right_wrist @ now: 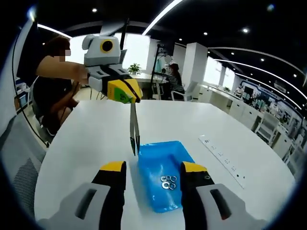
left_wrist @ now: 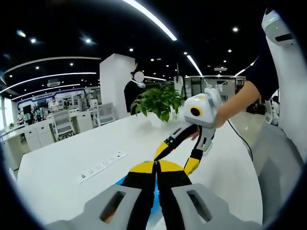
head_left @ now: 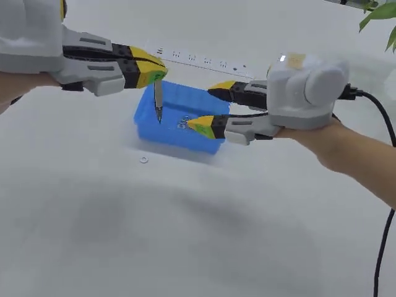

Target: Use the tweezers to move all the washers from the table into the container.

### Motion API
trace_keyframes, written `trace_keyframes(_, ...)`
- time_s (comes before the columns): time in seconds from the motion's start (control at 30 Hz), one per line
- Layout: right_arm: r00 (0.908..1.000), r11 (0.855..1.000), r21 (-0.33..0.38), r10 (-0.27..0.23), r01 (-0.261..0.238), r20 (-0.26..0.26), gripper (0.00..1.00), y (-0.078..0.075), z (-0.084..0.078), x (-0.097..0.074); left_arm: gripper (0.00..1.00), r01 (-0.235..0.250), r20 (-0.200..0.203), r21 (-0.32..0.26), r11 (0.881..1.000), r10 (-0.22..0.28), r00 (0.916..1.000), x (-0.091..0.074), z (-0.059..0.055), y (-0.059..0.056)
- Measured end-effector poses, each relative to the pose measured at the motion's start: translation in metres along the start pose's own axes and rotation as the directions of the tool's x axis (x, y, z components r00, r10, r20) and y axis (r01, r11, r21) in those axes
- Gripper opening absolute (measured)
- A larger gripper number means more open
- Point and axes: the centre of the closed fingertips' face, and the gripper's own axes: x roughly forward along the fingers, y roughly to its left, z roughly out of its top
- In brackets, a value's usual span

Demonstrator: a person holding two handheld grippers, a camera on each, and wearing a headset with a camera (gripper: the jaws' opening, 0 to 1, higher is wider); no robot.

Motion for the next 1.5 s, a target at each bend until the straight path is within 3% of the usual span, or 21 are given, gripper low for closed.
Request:
trace_keyframes(0.07,0.9996,0.999,0.036,-0.026,0.025,0.012,0.47,0.005,-0.002,-0.006,0.04,0.002,0.007,0.002,1.0,-0.002,1.0,-0.005,-0.001,-0.008)
trace_keyframes(0.1,0.9973,0.995,0.085,-0.059,0.056,0.044,0.47,0.006,0.001,-0.009,0.04,-0.002,0.026,0.006,1.0,0.002,0.9996,-0.007,0.0,-0.011)
trace_keyframes(0.2,0.9928,0.988,0.137,-0.088,0.077,0.081,0.51,0.018,0.004,-0.017,0.04,-0.003,0.036,0.006,1.0,0.003,0.9994,-0.013,0.0,-0.019)
trace_keyframes(0.3,0.9945,0.988,0.127,-0.089,0.082,0.054,0.57,0.033,-0.004,-0.023,0.04,0.001,0.025,0.015,1.0,-0.001,0.9997,-0.017,-0.005,-0.026)
trace_keyframes(0.43,0.997,0.992,0.103,-0.077,0.076,0.002,0.59,0.052,-0.023,-0.035,0.04,-0.001,0.015,0.008,1.0,0.001,0.9999,-0.023,-0.018,-0.023)
trace_keyframes(0.67,0.9942,0.989,0.113,-0.084,0.091,-0.067,0.63,0.068,-0.056,-0.054,0.04,-0.001,0.008,0.011,1.0,0.0,1.0,-0.029,-0.031,-0.03)
trace_keyframes(0.77,0.9883,0.987,0.1,-0.118,0.128,-0.097,0.68,0.07,-0.069,-0.063,0.04,-0.008,0.006,0.011,1.0,0.008,0.9999,-0.03,-0.04,-0.024)
trace_keyframes(0.9,0.9796,0.979,0.093,-0.171,0.181,-0.106,0.74,0.072,-0.07,-0.074,0.04,-0.009,0.001,0.014,1.0,0.009,1.0,-0.031,-0.046,-0.031)
trace_keyframes(1.13,0.9765,0.965,0.157,-0.199,0.21,-0.084,0.8,0.091,-0.068,-0.072,0.04,-0.015,-0.008,-0.001,1.0,0.015,0.9998,-0.031,-0.058,-0.043)
trace_keyframes(1.3,0.9762,0.958,0.195,-0.194,0.209,-0.098,0.85,0.101,-0.077,-0.067,0.04,-0.015,-0.01,0.007,1.0,0.015,0.9998,-0.03,-0.055,-0.043)
trace_keyframes(1.5,0.9717,0.948,0.218,-0.217,0.233,-0.092,0.93,0.1,-0.077,-0.069,0.04,-0.004,-0.014,0.028,1.0,0.005,0.9999,-0.027,-0.053,-0.04)
